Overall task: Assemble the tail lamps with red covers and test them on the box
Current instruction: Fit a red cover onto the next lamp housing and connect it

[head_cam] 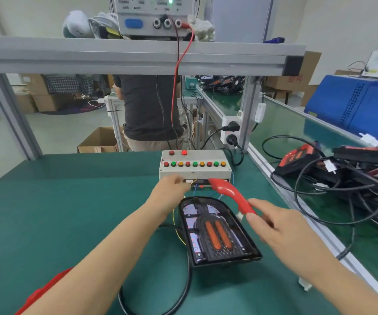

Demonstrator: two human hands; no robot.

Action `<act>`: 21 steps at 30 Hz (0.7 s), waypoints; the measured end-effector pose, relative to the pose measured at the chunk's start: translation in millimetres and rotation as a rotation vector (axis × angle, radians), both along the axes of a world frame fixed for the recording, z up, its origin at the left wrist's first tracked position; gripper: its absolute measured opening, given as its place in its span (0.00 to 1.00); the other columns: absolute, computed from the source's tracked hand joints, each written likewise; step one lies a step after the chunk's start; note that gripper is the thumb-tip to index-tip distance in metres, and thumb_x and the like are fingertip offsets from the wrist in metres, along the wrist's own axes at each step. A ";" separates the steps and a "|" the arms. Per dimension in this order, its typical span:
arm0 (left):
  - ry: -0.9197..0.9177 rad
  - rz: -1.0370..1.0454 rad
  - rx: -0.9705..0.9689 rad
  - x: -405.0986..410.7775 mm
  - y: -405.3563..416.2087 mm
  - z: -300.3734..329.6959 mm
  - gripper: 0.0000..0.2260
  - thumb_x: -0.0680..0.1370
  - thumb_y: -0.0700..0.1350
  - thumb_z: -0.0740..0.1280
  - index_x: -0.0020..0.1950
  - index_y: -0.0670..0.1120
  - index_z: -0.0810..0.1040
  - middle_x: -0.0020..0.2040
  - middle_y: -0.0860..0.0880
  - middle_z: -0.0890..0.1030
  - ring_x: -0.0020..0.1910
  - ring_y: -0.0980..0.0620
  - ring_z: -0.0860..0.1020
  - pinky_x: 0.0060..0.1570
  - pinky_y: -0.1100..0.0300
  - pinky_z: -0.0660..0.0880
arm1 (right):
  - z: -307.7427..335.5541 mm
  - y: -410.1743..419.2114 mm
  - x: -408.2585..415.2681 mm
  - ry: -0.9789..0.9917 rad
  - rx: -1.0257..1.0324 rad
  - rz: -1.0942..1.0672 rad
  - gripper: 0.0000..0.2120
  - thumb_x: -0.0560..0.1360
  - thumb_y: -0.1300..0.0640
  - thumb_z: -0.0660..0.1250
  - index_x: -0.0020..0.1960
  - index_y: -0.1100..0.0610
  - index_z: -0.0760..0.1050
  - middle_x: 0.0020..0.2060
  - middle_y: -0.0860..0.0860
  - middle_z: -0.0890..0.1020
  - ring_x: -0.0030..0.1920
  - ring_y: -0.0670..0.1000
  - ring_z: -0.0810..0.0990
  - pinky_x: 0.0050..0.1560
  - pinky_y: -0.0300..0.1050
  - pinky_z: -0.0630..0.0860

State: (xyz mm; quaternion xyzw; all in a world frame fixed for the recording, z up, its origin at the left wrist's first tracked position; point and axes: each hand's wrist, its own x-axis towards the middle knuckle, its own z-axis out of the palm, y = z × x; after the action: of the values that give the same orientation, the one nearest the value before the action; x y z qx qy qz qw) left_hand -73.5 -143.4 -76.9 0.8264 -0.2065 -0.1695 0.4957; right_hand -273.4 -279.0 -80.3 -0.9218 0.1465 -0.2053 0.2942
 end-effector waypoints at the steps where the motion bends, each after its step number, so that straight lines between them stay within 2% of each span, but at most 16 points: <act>1: 0.009 -0.037 0.103 3.2 2.4 -3.8 0.01 0.76 0.41 0.64 0.45 0.45 0.75 0.39 0.48 0.75 0.38 0.50 0.71 0.38 0.60 0.69 | -0.8 -2.8 -3.7 0.042 0.005 -0.005 0.12 0.75 0.43 0.57 0.49 0.46 0.76 0.27 0.54 0.72 0.26 0.50 0.65 0.29 0.44 0.65; 4: 0.125 -0.141 0.241 8.1 4.2 -10.1 0.06 0.72 0.34 0.61 0.43 0.43 0.74 0.37 0.41 0.70 0.32 0.48 0.68 0.29 0.64 0.68 | -5.5 -2.5 -11.1 0.113 0.007 0.012 0.13 0.76 0.46 0.58 0.51 0.51 0.77 0.26 0.51 0.70 0.25 0.46 0.64 0.28 0.41 0.61; 8: 0.208 -0.102 0.163 9.6 -2.5 -10.5 0.08 0.68 0.29 0.58 0.40 0.40 0.71 0.34 0.42 0.70 0.24 0.49 0.70 0.24 0.64 0.72 | -10.2 6.0 -11.8 0.146 -0.038 0.029 0.10 0.78 0.47 0.60 0.56 0.45 0.76 0.25 0.49 0.72 0.27 0.48 0.67 0.31 0.39 0.65; 10: 0.222 -0.089 0.167 5.7 -4.3 -6.9 0.08 0.67 0.27 0.55 0.33 0.39 0.65 0.29 0.45 0.65 0.16 0.53 0.67 0.20 0.67 0.69 | -10.8 10.1 -11.4 0.168 -0.077 0.035 0.13 0.78 0.46 0.59 0.59 0.48 0.75 0.25 0.49 0.72 0.31 0.50 0.70 0.33 0.40 0.66; 12: 0.223 -0.089 0.171 3.1 -4.1 -5.3 0.11 0.67 0.26 0.52 0.30 0.41 0.61 0.28 0.46 0.61 0.17 0.52 0.64 0.19 0.68 0.63 | -12.5 14.1 -10.2 0.162 -0.104 0.048 0.15 0.79 0.46 0.57 0.61 0.50 0.74 0.26 0.49 0.72 0.34 0.51 0.72 0.35 0.42 0.68; 15: 0.313 -0.071 0.080 2.9 -4.8 -7.2 0.09 0.66 0.27 0.52 0.38 0.39 0.66 0.34 0.42 0.66 0.28 0.49 0.64 0.26 0.65 0.61 | -10.7 19.2 -7.1 0.110 -0.134 0.067 0.17 0.79 0.44 0.57 0.65 0.46 0.72 0.30 0.48 0.76 0.33 0.50 0.73 0.40 0.43 0.70; 17: 0.482 -0.068 -0.070 0.5 -2.8 -6.2 0.07 0.70 0.31 0.57 0.43 0.40 0.71 0.36 0.42 0.73 0.32 0.48 0.71 0.31 0.62 0.71 | -10.6 20.5 -4.6 0.079 -0.127 0.085 0.19 0.78 0.43 0.57 0.68 0.44 0.71 0.34 0.48 0.79 0.33 0.48 0.72 0.40 0.42 0.70; 19: 0.600 -0.078 -0.230 0.0 -1.6 -6.8 0.04 0.74 0.39 0.65 0.47 0.41 0.78 0.42 0.41 0.81 0.38 0.46 0.78 0.46 0.54 0.79 | -11.6 21.5 -4.5 0.062 -0.119 0.098 0.21 0.77 0.41 0.58 0.69 0.43 0.70 0.41 0.48 0.83 0.35 0.48 0.74 0.42 0.41 0.71; 21: 0.618 -0.089 -0.309 0.3 0.2 -9.7 0.15 0.69 0.44 0.74 0.54 0.41 0.80 0.48 0.39 0.83 0.41 0.43 0.81 0.52 0.49 0.79 | -14.2 24.0 -6.7 0.028 -0.101 0.117 0.22 0.77 0.41 0.59 0.69 0.43 0.70 0.44 0.47 0.84 0.38 0.48 0.75 0.44 0.41 0.73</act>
State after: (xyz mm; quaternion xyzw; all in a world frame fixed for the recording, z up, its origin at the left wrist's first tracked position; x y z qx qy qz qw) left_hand -73.2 -143.1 -86.7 0.6414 -0.1056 -0.4001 0.6461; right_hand -280.0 -255.0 -94.5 -0.9453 0.0860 -0.1822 0.2565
